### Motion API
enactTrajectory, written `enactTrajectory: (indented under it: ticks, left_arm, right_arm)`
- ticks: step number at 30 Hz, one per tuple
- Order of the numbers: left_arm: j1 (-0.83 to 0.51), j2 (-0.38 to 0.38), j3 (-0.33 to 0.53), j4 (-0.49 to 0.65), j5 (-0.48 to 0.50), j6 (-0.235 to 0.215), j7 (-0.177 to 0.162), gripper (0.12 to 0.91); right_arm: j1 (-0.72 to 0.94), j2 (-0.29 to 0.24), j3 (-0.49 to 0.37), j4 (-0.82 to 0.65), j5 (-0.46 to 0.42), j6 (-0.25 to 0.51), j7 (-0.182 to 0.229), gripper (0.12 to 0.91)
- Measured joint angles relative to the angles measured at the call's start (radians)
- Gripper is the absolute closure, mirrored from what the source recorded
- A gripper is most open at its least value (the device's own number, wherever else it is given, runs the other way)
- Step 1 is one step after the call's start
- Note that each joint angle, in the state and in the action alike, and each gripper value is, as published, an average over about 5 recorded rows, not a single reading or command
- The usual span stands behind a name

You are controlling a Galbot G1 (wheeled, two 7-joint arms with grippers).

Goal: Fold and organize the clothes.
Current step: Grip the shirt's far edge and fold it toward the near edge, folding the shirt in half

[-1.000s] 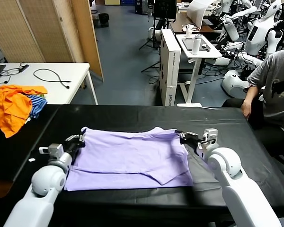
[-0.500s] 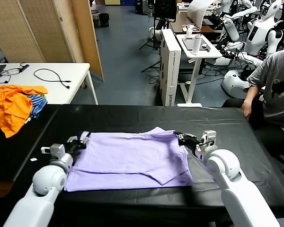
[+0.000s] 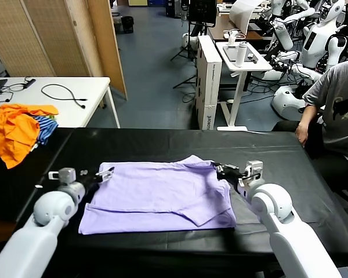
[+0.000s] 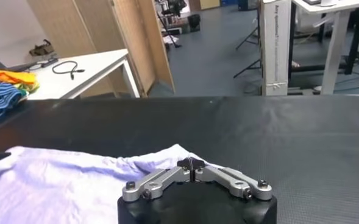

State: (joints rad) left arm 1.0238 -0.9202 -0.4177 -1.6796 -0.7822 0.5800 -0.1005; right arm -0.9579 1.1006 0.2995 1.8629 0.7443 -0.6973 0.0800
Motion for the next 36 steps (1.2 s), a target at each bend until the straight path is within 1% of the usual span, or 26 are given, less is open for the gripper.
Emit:
enactTrajectory:
  ticks: [6, 15, 18, 21, 24, 27, 28, 30, 31, 32, 34, 36]
  left_arm:
    - [-0.052, 0.014, 0.019, 0.045, -0.032, 0.025, -0.015, 0.123]
    - [-0.105, 0.006, 0.051, 0.105, -0.048, 0.047, -0.016, 0.124]
    - [-0.122, 0.006, 0.059, 0.12, -0.059, 0.053, -0.017, 0.137]
    - [-0.133, 0.006, 0.064, 0.133, -0.068, 0.057, -0.018, 0.177]
    - [-0.135, 0.006, 0.065, 0.138, -0.071, 0.059, -0.017, 0.258]
    - [-0.131, 0.007, 0.065, 0.137, -0.068, 0.059, -0.015, 0.401]
    - [-0.129, 0.007, 0.065, 0.135, -0.067, 0.058, -0.013, 0.47]
    - [-0.127, 0.008, 0.065, 0.133, -0.064, 0.057, -0.011, 0.582]
    - [-0.127, 0.009, 0.065, 0.133, -0.064, 0.056, -0.01, 0.653]
    - [-0.126, 0.009, 0.065, 0.132, -0.063, 0.055, -0.01, 0.705]
    - [-0.127, 0.011, 0.065, 0.132, -0.061, 0.054, -0.01, 0.79]
    - [-0.127, 0.013, 0.066, 0.132, -0.058, 0.051, -0.009, 0.831]
  right_arm:
    - [0.004, 0.002, -0.003, 0.0, 0.0, -0.001, 0.002, 0.886]
    - [0.01, 0.003, -0.003, -0.002, 0.0, -0.001, 0.003, 0.886]
    - [0.01, 0.004, -0.003, -0.004, 0.0, -0.001, 0.003, 0.886]
    - [0.013, 0.005, -0.003, -0.004, 0.0, -0.001, 0.003, 0.886]
    - [0.015, 0.005, -0.003, -0.006, 0.0, -0.001, 0.003, 0.886]
    - [0.018, 0.005, -0.004, -0.009, 0.0, -0.001, 0.003, 0.886]
    - [0.018, 0.005, -0.005, -0.01, 0.0, -0.001, 0.003, 0.886]
    - [0.019, 0.006, -0.006, -0.012, 0.0, -0.001, 0.003, 0.886]
    - [0.019, 0.007, -0.006, -0.012, 0.0, -0.001, 0.003, 0.886]
    - [0.02, 0.008, -0.006, -0.013, 0.0, -0.001, 0.003, 0.886]
    - [0.019, 0.009, -0.007, -0.014, 0.0, -0.001, 0.004, 0.886]
    - [0.019, 0.009, -0.006, -0.015, -0.001, -0.001, 0.004, 0.886]
